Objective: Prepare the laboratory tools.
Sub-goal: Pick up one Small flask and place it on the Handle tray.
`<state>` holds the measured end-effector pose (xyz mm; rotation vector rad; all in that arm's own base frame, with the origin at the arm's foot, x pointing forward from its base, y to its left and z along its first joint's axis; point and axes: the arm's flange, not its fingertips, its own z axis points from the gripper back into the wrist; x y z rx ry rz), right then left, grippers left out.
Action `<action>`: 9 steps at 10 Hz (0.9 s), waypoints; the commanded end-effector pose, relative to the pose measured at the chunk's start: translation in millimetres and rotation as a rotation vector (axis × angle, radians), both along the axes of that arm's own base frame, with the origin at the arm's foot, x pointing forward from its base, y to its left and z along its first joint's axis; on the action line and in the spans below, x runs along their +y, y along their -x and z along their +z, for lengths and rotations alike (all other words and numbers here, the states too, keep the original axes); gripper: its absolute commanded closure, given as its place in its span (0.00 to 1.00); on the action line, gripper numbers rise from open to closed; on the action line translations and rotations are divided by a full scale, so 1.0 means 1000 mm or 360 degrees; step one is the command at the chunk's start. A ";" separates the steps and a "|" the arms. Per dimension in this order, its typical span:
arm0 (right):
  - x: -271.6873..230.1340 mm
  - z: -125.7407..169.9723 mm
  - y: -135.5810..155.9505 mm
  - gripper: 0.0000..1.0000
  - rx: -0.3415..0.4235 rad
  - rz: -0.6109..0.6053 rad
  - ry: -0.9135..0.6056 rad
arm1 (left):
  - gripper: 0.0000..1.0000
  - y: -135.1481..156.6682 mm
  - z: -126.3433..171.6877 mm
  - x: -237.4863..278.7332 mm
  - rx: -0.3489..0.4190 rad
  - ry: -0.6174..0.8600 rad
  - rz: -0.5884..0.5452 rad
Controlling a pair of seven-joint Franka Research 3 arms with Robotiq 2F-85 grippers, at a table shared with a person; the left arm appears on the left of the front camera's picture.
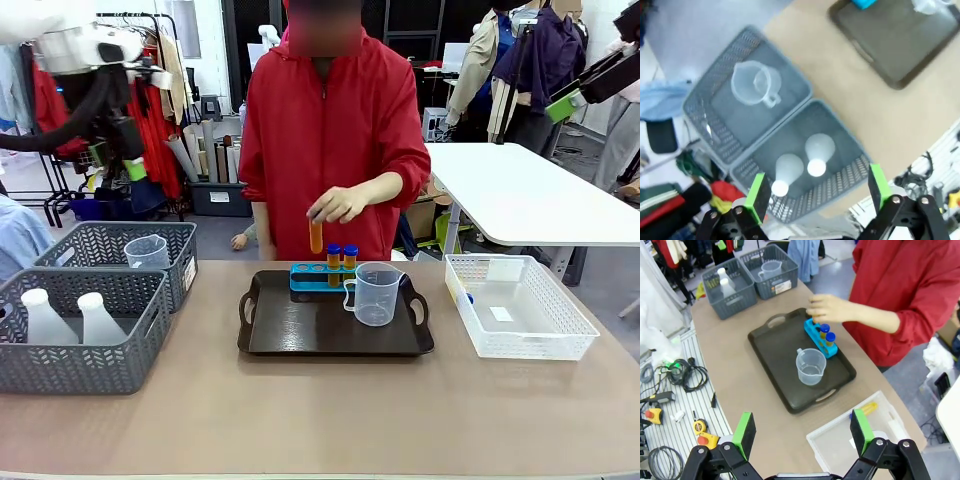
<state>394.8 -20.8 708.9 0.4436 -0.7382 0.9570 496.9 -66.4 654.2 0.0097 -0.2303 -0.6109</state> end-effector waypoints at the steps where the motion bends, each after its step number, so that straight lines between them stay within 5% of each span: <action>1: 0.001 0.002 0.001 0.00 -0.0009 0.0016 -0.0017 | 0.00 0.006 -0.009 0.038 -0.0015 0.0079 0.0268; 4: 0.001 0.002 0.001 0.00 -0.0009 0.0016 -0.0017 | 0.00 0.002 -0.061 0.115 0.0173 0.0185 0.0542; 9: 0.001 0.002 0.001 0.00 -0.0009 0.0016 -0.0017 | 0.00 0.012 -0.137 0.170 0.0142 0.0101 0.0754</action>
